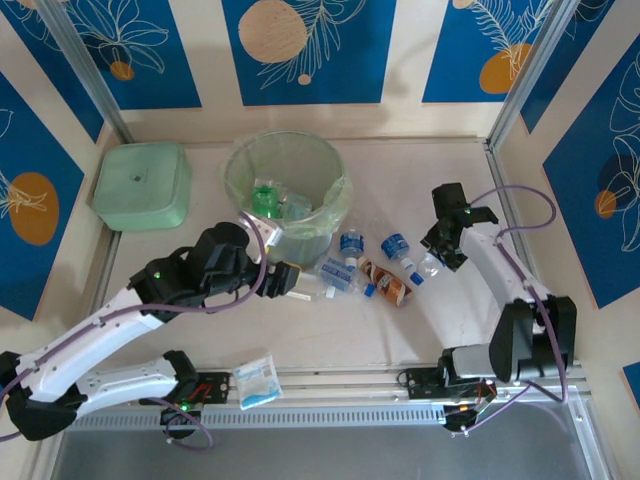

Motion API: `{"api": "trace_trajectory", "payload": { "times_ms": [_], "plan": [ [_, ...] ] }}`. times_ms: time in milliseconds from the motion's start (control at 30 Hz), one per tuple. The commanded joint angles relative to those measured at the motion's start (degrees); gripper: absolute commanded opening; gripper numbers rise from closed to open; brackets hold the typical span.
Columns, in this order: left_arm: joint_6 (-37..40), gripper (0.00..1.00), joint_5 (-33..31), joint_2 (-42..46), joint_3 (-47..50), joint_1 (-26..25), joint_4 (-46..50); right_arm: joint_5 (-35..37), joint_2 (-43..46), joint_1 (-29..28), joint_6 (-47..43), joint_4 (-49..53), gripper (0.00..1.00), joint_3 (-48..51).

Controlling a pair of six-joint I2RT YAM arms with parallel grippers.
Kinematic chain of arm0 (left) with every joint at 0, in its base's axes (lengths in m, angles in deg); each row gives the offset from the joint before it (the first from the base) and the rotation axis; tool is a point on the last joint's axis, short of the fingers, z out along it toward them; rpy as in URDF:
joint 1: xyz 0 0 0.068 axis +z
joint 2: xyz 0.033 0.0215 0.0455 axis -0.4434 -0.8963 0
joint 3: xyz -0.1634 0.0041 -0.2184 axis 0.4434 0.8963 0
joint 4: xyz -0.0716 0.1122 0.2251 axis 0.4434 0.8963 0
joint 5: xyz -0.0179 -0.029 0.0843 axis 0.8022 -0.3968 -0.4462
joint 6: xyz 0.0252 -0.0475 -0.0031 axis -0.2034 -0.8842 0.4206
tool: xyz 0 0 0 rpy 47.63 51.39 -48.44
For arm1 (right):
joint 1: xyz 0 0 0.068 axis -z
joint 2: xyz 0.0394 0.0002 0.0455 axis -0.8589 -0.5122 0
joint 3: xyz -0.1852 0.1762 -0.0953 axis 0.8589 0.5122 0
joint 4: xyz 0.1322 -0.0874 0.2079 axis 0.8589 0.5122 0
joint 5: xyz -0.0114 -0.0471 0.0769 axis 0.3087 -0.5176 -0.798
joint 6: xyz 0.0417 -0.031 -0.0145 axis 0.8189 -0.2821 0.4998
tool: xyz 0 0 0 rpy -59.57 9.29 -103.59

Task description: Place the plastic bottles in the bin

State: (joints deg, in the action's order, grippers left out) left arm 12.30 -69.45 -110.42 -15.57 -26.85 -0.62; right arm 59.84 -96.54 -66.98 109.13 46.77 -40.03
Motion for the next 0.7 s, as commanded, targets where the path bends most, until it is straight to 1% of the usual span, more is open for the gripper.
{"api": "trace_trajectory", "payload": {
  "times_ms": [0, 133, 267, 400, 533, 667],
  "plan": [
    [-0.6, 0.84, -7.7, 1.7, -2.9, 0.2, 3.4, 2.6, 4.7, -4.0, -1.5, 6.0, 0.56, -6.5],
    [-2.0, 0.81, -11.6, 0.5, -4.5, 1.3, 7.2, 4.8, 6.4, -11.1, -3.0, 8.6, 0.56, -17.8],
    [-4.0, 0.81, -12.2, 1.6, -3.8, 2.8, 7.6, 4.4, 5.0, -17.9, -6.5, 5.6, 0.55, -27.6],
    [-6.0, 0.8, -11.5, 2.6, -3.2, 5.4, 8.5, 3.7, 1.2, -24.1, -11.5, 0.2, 0.55, -36.7],
    [-6.9, 0.8, -11.1, 3.9, -1.7, 6.1, 8.2, 2.5, -4.7, -29.0, -17.7, -4.9, 0.55, -44.3],
    [-7.8, 0.79, -10.6, 4.4, -0.5, 6.4, 8.2, 1.1, -10.6, -31.6, -21.2, -7.8, 0.55, -49.8]
  ]
}}
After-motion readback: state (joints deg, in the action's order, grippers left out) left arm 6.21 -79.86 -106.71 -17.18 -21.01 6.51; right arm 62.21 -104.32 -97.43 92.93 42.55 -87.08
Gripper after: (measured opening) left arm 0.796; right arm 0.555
